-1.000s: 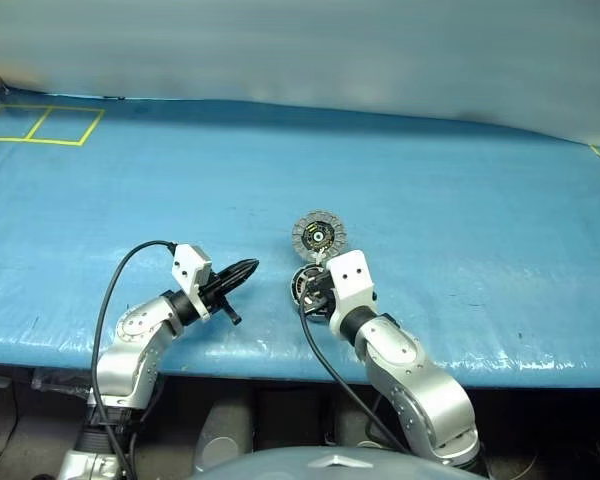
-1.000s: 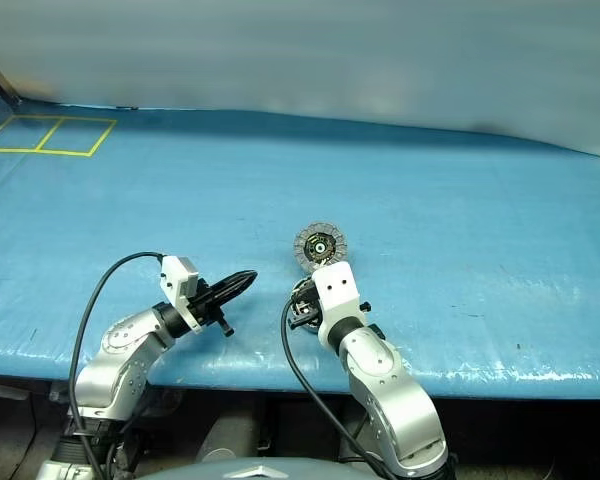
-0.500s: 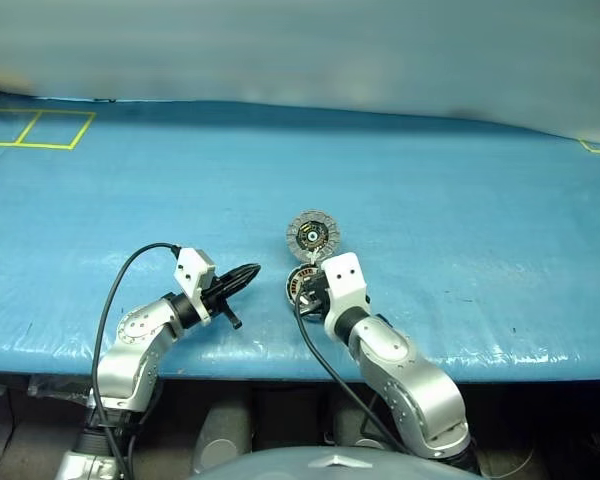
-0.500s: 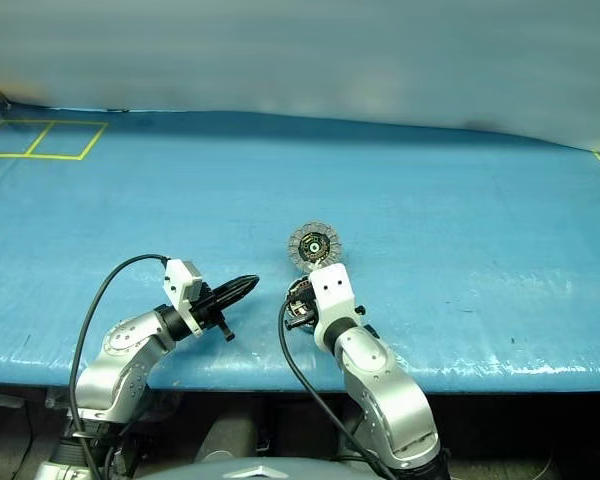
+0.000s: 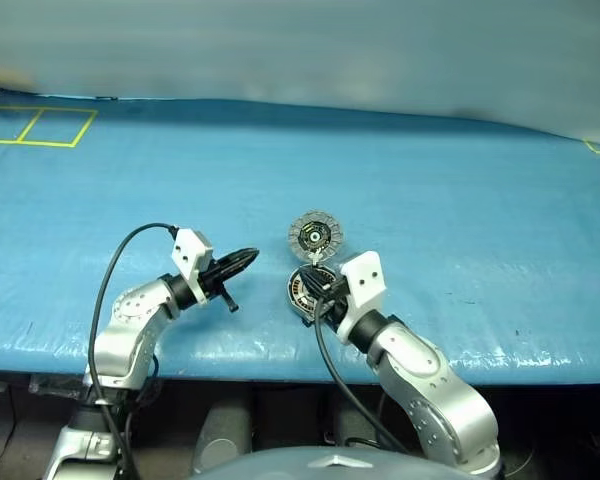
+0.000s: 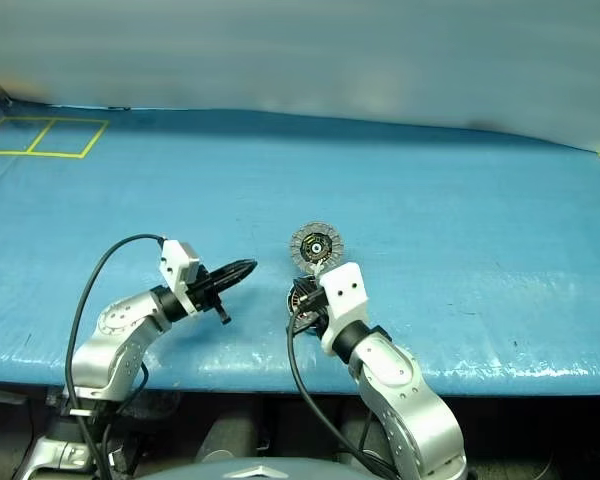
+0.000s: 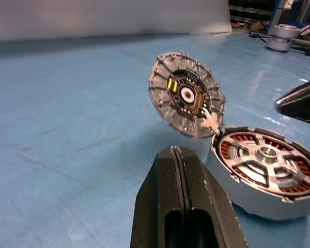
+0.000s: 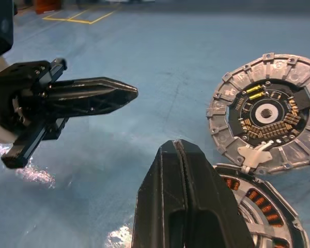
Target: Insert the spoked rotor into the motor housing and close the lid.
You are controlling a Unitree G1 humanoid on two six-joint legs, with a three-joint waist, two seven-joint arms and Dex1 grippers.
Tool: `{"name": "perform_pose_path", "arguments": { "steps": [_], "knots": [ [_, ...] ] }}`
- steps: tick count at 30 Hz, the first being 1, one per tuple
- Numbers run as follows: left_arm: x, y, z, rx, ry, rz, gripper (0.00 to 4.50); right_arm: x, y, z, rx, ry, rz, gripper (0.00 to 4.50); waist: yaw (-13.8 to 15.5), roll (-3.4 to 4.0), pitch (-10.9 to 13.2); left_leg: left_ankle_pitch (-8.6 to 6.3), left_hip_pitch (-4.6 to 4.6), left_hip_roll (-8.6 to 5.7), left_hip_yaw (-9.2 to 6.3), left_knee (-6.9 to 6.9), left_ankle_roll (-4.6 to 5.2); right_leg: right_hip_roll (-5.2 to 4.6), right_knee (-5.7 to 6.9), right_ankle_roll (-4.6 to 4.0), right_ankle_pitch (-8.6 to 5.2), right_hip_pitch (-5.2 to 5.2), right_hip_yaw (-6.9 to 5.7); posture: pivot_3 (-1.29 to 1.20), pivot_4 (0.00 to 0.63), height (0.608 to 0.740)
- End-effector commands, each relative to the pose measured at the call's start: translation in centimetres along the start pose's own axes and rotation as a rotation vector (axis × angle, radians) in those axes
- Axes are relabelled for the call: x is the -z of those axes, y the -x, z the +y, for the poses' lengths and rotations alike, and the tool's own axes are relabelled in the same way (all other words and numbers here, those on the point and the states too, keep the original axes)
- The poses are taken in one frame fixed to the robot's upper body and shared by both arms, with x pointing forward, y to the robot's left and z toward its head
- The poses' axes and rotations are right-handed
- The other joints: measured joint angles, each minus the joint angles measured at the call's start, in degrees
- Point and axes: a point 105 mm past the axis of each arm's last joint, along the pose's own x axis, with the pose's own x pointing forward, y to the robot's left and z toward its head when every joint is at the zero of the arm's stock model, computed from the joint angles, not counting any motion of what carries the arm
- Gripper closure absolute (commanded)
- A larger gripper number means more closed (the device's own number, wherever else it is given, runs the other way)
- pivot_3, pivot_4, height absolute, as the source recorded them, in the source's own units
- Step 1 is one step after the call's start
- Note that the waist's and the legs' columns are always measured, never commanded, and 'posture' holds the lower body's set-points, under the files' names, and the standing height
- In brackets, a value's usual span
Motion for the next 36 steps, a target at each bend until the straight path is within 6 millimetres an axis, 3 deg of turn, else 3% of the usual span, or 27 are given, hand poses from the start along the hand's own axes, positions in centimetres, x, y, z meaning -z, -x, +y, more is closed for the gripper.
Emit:
{"name": "perform_pose_path", "arguments": {
  "steps": [1, 5, 10, 17, 28, 36],
  "knots": [
    [-0.8, -0.8, 1.2, 0.026, 0.015, -0.029, 4.49, -0.4, 1.3, -1.0, 0.052, 0.015, -0.077, 4.50, 0.0, 0.00, 0.0, 0.00, -0.01, -0.01, -0.01, -0.02, 0.00, 0.00, -0.04, 0.00, 0.00, 0.01, -0.02, 0.00, 0.150, 0.740],
    [-2.3, -2.8, 3.4, 0.038, 0.077, -0.089, 4.49, 1.4, 2.9, -2.1, 0.148, 0.034, -0.103, 4.50, 0.0, -0.04, 0.0, 0.01, -0.01, -0.01, 0.00, -0.09, 0.02, 0.06, -0.13, 0.05, 0.03, 0.06, -0.03, 0.00, 0.150, 0.740],
    [-3.1, -5.1, 4.6, 0.117, 0.152, -0.079, 4.49, 3.5, 3.9, -2.5, 0.203, 0.026, -0.095, 4.50, 0.0, -0.07, 0.0, 0.00, -0.05, 0.00, -0.03, -0.09, 0.05, 0.19, -0.28, 0.15, 0.09, 0.25, 0.00, 0.00, 0.150, 0.740],
    [-3.1, -7.7, 4.1, 0.288, 0.294, 0.057, 4.49, 4.8, 4.6, -2.1, 0.231, 0.003, -0.094, 4.50, -0.1, -0.10, 0.0, 0.00, -0.25, 0.00, -0.04, -0.07, 0.06, 0.24, -0.31, 0.20, 0.12, 0.21, 0.04, 0.00, 0.150, 0.740],
    [-3.5, -10.7, 4.1, 0.231, 0.310, 0.099, 4.49, 5.7, 5.6, -2.0, 0.266, -0.015, -0.083, 4.50, -0.1, -0.13, 0.0, -0.01, -0.36, 0.04, -0.04, -0.01, 0.08, 0.30, -0.30, 0.24, 0.14, 0.14, 0.12, 0.00, 0.150, 0.740],
    [-2.4, -12.8, 1.2, 0.322, 0.268, 0.207, 4.49, 5.7, 5.6, -1.6, 0.252, -0.023, -0.081, 4.50, 0.5, -0.16, 0.0, -0.03, -0.39, 0.02, -0.03, 0.11, 0.12, 0.30, -0.29, 0.28, 0.17, 0.15, 0.15, 0.00, 0.150, 0.740]
  ]
}}
